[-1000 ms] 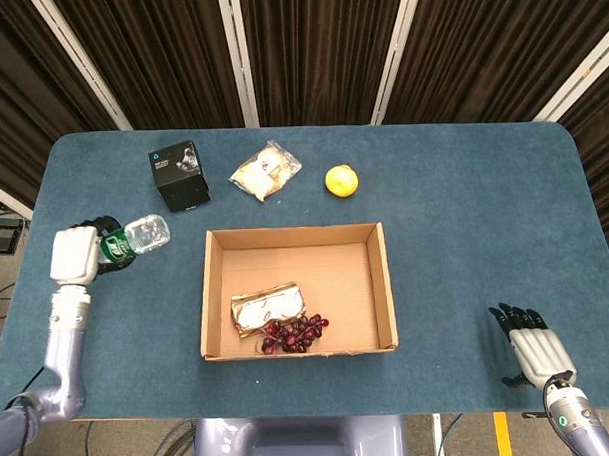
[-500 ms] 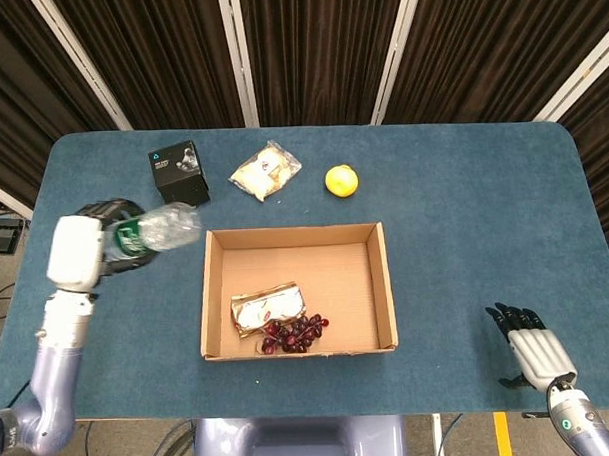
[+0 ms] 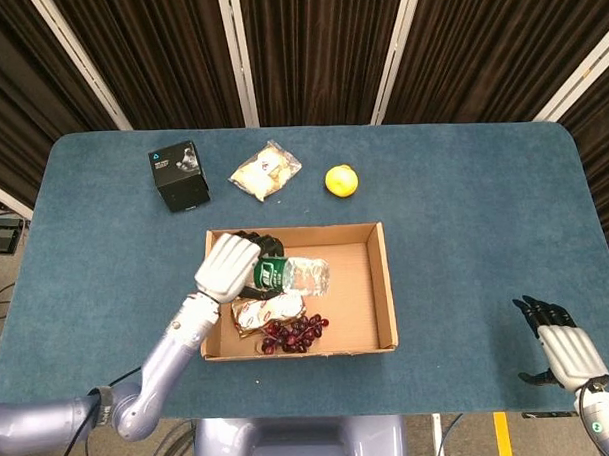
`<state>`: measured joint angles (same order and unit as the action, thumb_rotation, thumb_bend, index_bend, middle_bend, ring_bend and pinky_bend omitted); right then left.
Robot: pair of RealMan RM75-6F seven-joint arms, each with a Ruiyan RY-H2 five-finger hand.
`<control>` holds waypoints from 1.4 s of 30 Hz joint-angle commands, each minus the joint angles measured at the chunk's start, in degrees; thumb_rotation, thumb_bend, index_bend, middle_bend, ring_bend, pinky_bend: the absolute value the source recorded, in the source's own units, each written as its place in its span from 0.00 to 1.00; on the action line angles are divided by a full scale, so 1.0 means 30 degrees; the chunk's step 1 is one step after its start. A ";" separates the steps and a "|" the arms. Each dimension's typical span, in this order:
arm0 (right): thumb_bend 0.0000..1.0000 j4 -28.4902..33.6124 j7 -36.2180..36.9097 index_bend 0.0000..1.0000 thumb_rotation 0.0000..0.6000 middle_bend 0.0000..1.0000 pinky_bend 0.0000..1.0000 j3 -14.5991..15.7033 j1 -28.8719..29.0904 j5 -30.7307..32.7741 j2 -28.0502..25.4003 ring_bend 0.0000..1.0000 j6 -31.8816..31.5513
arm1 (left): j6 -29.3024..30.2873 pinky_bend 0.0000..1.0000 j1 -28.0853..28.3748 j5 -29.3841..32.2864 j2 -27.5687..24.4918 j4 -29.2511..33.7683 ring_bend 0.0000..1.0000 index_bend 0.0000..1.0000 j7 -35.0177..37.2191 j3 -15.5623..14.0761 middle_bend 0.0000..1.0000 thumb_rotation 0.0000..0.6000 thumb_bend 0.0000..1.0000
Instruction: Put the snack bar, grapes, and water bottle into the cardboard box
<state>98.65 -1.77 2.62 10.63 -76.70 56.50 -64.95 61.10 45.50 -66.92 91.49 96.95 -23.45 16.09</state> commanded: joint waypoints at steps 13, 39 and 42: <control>0.01 -0.0399 -0.0302 0.00 1.00 0.00 0.00 -0.0164 -0.0260 -0.0290 0.0338 0.00 -0.0711 | -0.4573 0.05 0.0753 0.0579 -0.1859 0.0000 0.00 0.00 0.3217 -0.1369 0.00 1.00 0.00; 0.01 -0.0625 -0.2171 0.00 1.00 0.00 0.00 -0.0170 -0.1701 -0.4253 0.1932 0.00 -0.5745 | 0.8799 0.00 -1.1802 -0.5338 -1.0359 0.5022 0.00 0.00 0.2931 -0.8217 0.00 1.00 0.00; 0.01 -0.1018 -0.2281 0.00 1.00 0.00 0.00 -0.0083 -0.1888 -0.5248 0.2298 0.00 -0.6587 | 1.0027 0.00 -1.3095 -0.5696 -0.9512 0.3698 0.00 0.00 0.3867 -0.8669 0.00 1.00 0.00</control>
<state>96.60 -8.16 2.15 5.54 -90.19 62.35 -82.69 87.31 10.36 -82.31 60.96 112.12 -14.33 -7.46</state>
